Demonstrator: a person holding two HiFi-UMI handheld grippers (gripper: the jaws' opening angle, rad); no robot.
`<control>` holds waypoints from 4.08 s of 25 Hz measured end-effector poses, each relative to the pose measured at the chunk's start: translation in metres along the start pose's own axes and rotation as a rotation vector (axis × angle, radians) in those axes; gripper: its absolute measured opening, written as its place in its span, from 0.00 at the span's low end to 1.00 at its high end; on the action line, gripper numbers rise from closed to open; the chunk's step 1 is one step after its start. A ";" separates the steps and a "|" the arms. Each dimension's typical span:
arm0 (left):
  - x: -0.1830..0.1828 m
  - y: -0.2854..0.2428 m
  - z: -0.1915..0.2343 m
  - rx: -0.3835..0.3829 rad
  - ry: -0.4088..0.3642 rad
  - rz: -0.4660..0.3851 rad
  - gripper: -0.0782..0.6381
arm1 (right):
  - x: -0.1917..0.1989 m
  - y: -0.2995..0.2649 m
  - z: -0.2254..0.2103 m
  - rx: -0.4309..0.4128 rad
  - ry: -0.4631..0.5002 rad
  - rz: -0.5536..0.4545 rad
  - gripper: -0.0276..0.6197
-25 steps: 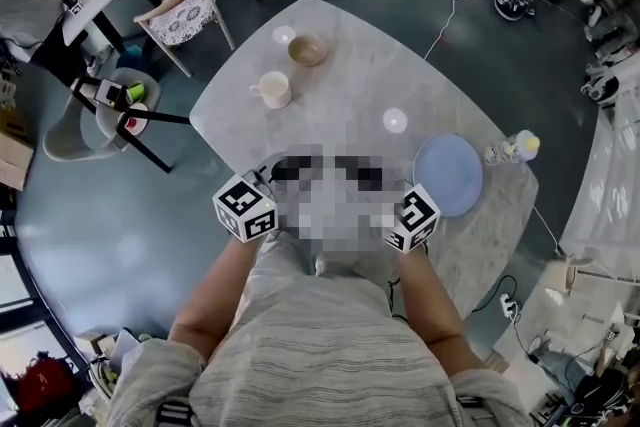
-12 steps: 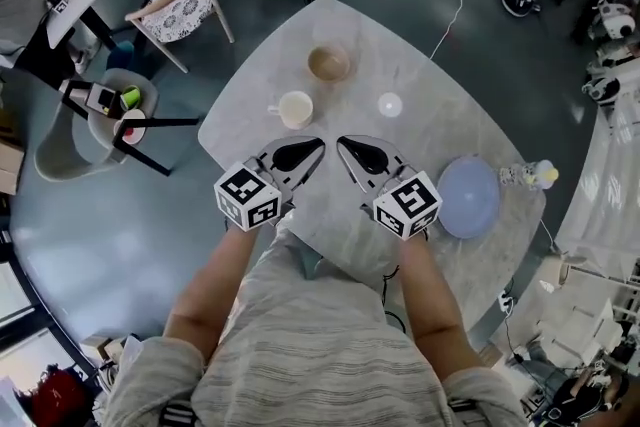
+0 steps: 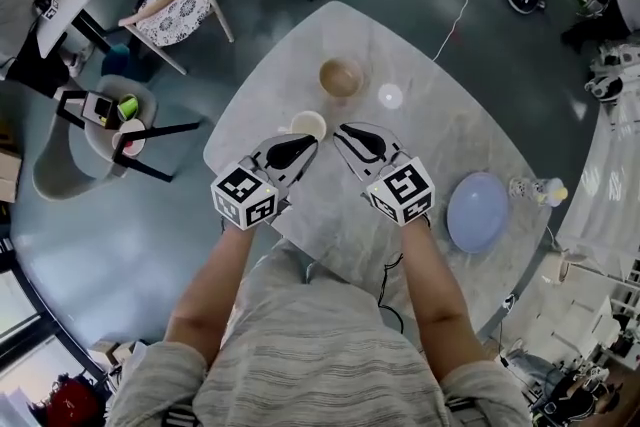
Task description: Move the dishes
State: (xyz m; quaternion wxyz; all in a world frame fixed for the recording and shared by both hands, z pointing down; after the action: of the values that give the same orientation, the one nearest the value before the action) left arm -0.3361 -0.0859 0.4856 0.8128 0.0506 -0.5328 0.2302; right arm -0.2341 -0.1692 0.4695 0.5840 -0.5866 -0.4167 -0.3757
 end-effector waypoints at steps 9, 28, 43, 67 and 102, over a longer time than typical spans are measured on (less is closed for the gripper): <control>0.000 -0.013 0.031 -0.003 0.026 0.027 0.23 | 0.016 -0.039 -0.031 0.001 0.085 0.133 0.24; 0.017 -0.008 0.054 -0.037 0.035 0.072 0.31 | 0.093 -0.111 -0.085 -0.066 0.524 0.672 0.26; 0.030 0.000 0.058 -0.029 0.035 0.119 0.34 | 0.128 -0.139 -0.097 -0.042 0.609 0.844 0.13; 0.043 -0.052 -0.019 0.246 -0.027 0.215 0.34 | 0.177 -0.011 -0.054 0.186 0.428 0.897 0.08; 0.070 -0.089 -0.095 0.420 -0.080 0.341 0.34 | 0.223 0.138 -0.032 0.495 0.019 0.867 0.32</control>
State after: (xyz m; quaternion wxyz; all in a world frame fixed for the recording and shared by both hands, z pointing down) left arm -0.1948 -0.1117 0.5217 0.7121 0.1366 -0.5061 0.4670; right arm -0.0221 -0.1859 0.6259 0.8120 -0.5461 -0.2057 0.0066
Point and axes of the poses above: the fingertips, and each gripper's own axes: y backward along the fingers, z to its left, x out of its underside, the point moved 6 cm from there along y, backward along the fingers, and after that the axes turned 1 degree about y, right-handed, at the moved point
